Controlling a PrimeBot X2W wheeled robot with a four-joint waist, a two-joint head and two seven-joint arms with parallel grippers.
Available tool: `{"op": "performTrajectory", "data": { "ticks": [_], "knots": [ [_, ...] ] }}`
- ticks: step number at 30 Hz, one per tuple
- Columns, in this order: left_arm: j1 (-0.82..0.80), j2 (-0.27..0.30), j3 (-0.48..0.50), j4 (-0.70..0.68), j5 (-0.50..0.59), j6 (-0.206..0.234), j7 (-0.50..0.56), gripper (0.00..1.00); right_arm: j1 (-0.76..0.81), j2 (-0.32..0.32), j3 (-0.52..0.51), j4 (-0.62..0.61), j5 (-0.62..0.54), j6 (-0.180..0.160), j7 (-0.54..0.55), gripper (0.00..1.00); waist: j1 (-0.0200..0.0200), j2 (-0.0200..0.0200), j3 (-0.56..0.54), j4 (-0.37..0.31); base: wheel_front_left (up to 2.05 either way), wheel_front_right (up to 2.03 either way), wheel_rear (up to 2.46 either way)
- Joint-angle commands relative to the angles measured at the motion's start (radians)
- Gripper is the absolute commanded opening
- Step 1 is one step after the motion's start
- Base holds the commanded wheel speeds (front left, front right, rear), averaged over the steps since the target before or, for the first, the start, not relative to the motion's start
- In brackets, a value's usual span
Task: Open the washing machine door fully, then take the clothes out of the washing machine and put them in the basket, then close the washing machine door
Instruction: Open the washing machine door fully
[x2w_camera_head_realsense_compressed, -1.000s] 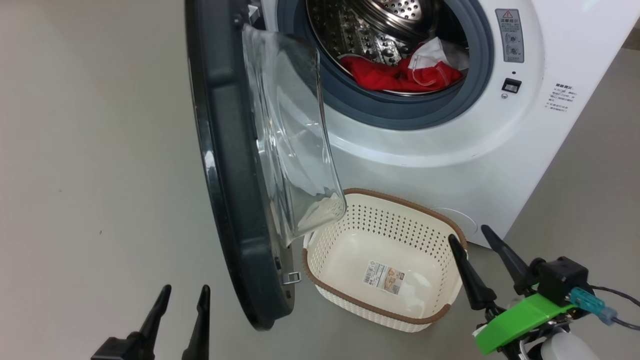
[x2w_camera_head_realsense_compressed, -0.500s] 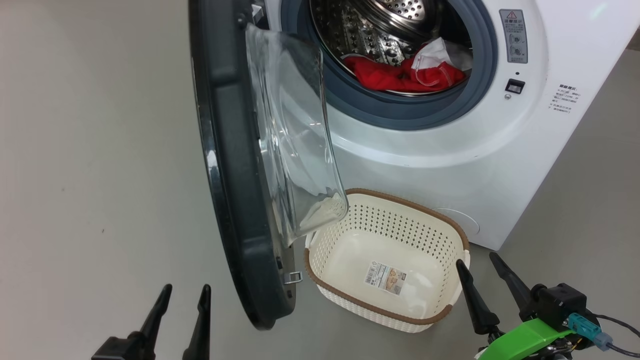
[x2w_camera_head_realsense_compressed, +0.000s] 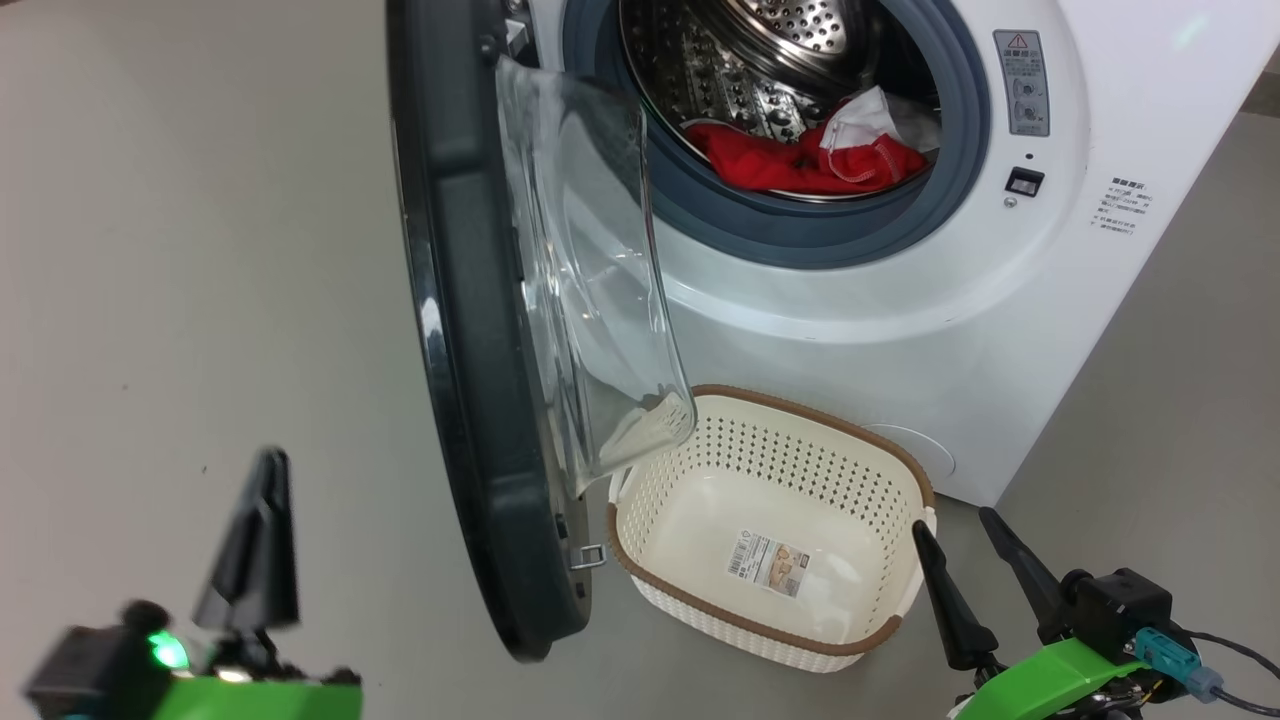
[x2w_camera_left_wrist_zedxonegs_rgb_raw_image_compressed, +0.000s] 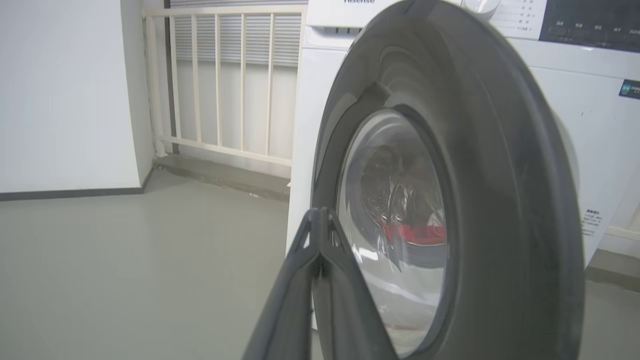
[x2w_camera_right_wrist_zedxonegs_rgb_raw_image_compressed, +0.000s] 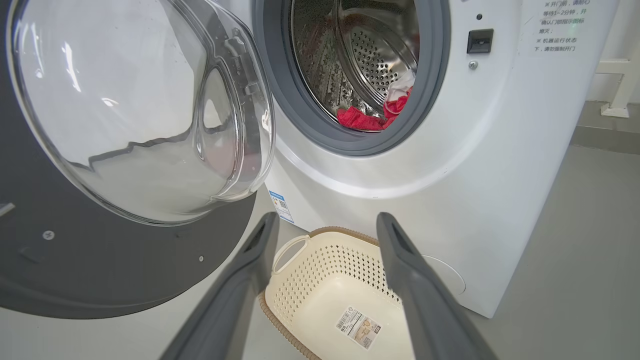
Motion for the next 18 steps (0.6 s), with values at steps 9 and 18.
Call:
{"op": "performTrajectory", "data": {
  "ticks": [9, 18],
  "knots": [
    [-0.045, 0.011, -0.117, -0.367, -0.022, -0.005, -0.012, 0.00, -0.008, -0.001, 0.017, -0.029, -0.010, 0.005, -0.009, 1.00, 0.0000, 0.0000, 0.001, -0.007, 0.00, 0.00, 0.00],
    [0.037, 0.011, -0.441, -0.236, -0.046, -0.005, -0.012, 0.00, -0.019, 0.007, 0.013, -0.041, -0.016, 0.005, -0.009, 1.00, 0.0000, 0.0000, 0.012, -0.017, 0.00, 0.00, 0.00]
  ]
}}
